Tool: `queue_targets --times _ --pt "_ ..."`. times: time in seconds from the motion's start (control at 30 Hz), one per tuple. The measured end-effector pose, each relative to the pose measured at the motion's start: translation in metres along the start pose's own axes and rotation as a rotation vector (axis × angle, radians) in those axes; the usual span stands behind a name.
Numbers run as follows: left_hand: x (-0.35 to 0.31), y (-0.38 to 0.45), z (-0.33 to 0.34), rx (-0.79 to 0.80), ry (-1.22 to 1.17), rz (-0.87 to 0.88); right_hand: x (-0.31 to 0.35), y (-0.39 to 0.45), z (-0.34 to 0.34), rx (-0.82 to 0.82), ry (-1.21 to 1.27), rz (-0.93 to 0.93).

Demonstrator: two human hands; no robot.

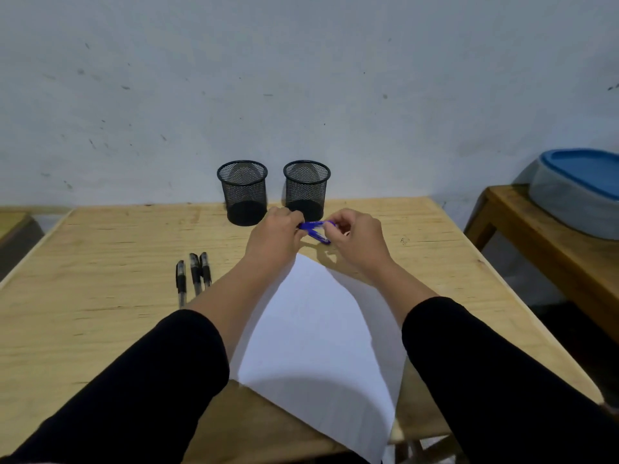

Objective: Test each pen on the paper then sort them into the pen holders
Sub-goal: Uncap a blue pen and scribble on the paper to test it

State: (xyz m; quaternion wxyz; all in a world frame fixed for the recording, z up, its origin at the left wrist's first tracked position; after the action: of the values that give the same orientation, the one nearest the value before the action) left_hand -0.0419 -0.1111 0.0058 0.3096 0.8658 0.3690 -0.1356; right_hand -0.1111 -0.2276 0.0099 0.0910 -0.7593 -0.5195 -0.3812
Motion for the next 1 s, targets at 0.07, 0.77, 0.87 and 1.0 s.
queue_targets --times 0.07,0.77,0.87,1.0 --pt "-0.004 -0.003 -0.016 -0.043 -0.057 -0.007 0.016 -0.003 -0.011 -0.032 0.101 -0.025" --pt "0.053 -0.099 -0.086 -0.369 -1.325 -0.691 0.056 -0.071 0.009 0.150 0.407 0.014" --pt "0.061 -0.106 -0.086 -0.343 -1.386 -0.722 0.053 -0.075 0.006 0.126 0.592 0.091" --pt "0.052 -0.111 -0.072 -0.250 -1.428 -0.722 0.059 -0.080 0.020 0.132 0.794 0.144"
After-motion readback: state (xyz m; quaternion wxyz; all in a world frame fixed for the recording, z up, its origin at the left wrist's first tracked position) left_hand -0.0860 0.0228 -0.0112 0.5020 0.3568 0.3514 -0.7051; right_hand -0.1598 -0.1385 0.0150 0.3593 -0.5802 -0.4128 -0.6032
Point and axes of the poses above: each hand's wrist, its own y-axis towards the middle knuckle, its own z-axis out of the palm, x = y × z, the point moved 10 cm from there along y, towards the middle knuckle, and after that the axes turned 11 degrees about -y, right-handed, at the moved point
